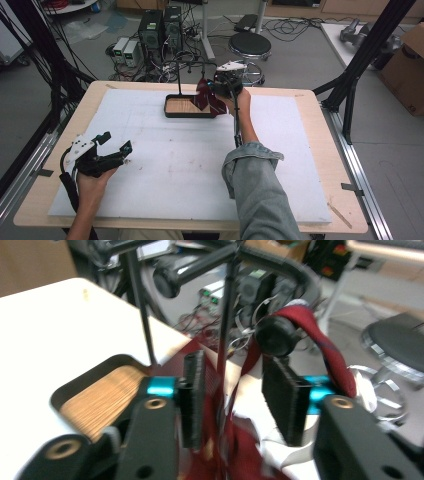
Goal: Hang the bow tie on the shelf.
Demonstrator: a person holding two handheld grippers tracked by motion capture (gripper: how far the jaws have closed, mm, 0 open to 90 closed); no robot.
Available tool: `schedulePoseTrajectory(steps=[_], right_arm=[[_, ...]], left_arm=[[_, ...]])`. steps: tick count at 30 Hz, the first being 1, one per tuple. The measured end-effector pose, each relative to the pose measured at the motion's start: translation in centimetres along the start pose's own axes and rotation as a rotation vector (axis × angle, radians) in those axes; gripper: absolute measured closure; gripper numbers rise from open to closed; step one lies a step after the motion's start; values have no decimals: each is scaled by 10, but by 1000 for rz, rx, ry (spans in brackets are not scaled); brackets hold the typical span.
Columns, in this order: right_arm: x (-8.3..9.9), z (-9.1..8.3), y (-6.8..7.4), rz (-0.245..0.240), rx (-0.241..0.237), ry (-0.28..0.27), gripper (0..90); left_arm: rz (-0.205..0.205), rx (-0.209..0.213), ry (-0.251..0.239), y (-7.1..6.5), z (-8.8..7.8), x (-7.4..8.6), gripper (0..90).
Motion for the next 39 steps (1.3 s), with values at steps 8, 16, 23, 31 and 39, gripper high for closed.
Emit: schedulePoseTrajectory(steps=[8, 16, 23, 31, 39], right_arm=[[2, -18, -5, 43, -79, 73, 515], [6, -65, -19, 62, -51, 40, 403], [19, -116, -30, 96, 51, -74, 332], [57, -169, -36, 158, 127, -125, 277], [104, -224, -43, 212, 204, -169, 248]], left_arm=[[-3, 3, -3, -1, 0, -1, 141], [1, 15, -2, -7, 3, -1, 141], [8, 21, 6, -11, 4, 0, 141], [11, 15, 5, -12, 2, 1, 141], [21, 9, 20, -12, 7, 4, 142]])
Point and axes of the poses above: each handheld gripper's, and its own axes: z roughly forward along the jaws, x roughly out of its underside, y roughly to its left, the point moved 5 cm from there along z, roughly forward along the jaws, and after that the axes turned 9 degrees about z, right-handed, at the moved point
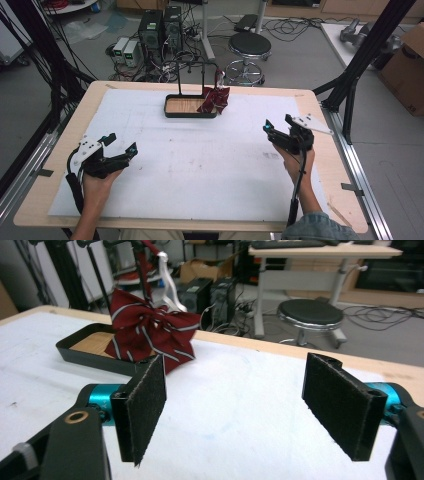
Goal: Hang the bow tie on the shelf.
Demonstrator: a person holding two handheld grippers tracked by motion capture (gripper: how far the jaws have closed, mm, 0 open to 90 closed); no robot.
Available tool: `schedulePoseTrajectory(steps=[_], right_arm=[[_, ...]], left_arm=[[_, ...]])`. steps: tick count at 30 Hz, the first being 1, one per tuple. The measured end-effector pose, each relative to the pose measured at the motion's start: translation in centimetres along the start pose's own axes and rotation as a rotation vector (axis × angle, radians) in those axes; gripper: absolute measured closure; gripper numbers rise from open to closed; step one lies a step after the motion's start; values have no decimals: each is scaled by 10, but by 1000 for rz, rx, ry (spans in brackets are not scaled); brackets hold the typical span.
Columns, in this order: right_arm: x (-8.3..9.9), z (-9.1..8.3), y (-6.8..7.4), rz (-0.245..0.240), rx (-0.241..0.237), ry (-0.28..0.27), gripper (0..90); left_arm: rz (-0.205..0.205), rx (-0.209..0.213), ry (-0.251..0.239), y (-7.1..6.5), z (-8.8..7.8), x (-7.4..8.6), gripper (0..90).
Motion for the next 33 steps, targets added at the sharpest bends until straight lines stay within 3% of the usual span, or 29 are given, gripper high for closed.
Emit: schedulePoseTrajectory(steps=[4, 7, 12, 17, 33], right_arm=[[15, -17, -9, 6, 36, -20, 243], [37, -29, -19, 36, 62, -20, 237], [59, -37, -28, 82, 76, -15, 236], [77, -39, -31, 89, 79, -9, 234], [89, -39, -31, 111, 68, 11, 227]], left_arm=[[-1, 3, 2, 0, 2, 0, 141], [5, 2, 9, -1, 4, 1, 142], [8, 3, 13, -1, 5, 2, 141], [15, 1, 17, -2, 5, 2, 141], [31, -15, 33, -2, 4, 4, 141]])
Point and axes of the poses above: each handheld gripper's, and its own axes: z roughly forward along the jaws, x roughly out of its underside, y roughly to its left, the point moved 5 cm from there along z, roughly forward along the jaws, and after that the axes turned 9 degrees about z, right-handed, at the moved point
